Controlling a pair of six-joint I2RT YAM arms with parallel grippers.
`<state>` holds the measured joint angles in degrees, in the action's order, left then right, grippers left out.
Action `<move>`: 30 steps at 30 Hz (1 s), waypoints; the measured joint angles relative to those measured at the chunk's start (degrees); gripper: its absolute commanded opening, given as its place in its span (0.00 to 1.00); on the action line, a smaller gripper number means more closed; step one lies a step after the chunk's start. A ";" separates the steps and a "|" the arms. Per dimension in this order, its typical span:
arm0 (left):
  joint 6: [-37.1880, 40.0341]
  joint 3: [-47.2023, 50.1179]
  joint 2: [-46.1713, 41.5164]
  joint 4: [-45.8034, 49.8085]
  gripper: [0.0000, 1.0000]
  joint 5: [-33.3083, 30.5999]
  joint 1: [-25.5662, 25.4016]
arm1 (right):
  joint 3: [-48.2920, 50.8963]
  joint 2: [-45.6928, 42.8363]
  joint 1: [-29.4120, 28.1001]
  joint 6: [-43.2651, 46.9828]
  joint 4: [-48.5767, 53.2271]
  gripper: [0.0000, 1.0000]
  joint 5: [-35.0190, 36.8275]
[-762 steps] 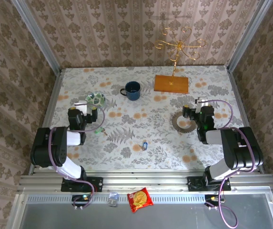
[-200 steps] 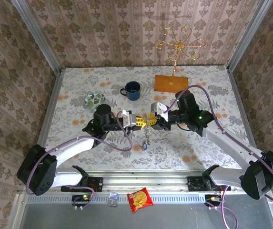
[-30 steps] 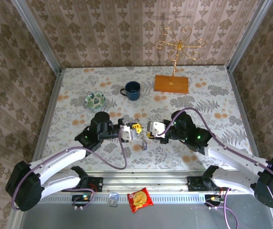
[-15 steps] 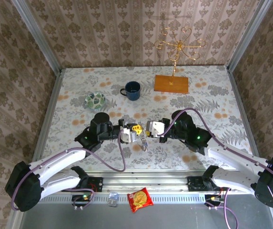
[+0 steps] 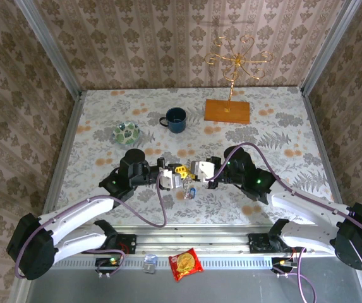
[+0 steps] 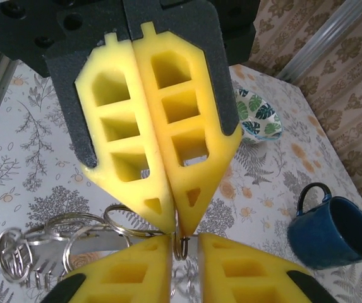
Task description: Put the keys on the keyring
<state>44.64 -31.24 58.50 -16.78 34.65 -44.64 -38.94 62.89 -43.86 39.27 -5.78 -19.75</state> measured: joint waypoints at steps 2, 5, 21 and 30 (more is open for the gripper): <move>-0.50 0.02 0.09 0.04 0.00 -0.04 0.13 | -0.02 0.37 -0.04 0.09 -0.20 0.01 -0.02; -2.03 0.07 0.63 0.04 0.00 0.09 0.48 | 0.00 1.38 -0.02 -0.46 -0.50 0.00 0.00; -17.33 10.51 -4.39 -5.90 0.33 2.49 5.07 | 1.42 11.87 0.55 -7.61 -10.73 0.00 -6.84; -22.75 14.84 -4.31 -11.91 0.34 4.11 9.20 | 1.40 14.78 1.73 -9.53 -14.67 0.00 -10.54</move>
<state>21.89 -16.40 54.19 -28.69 38.76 -35.44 -37.54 77.67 -42.13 29.74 -20.45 -30.28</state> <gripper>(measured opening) 0.358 0.053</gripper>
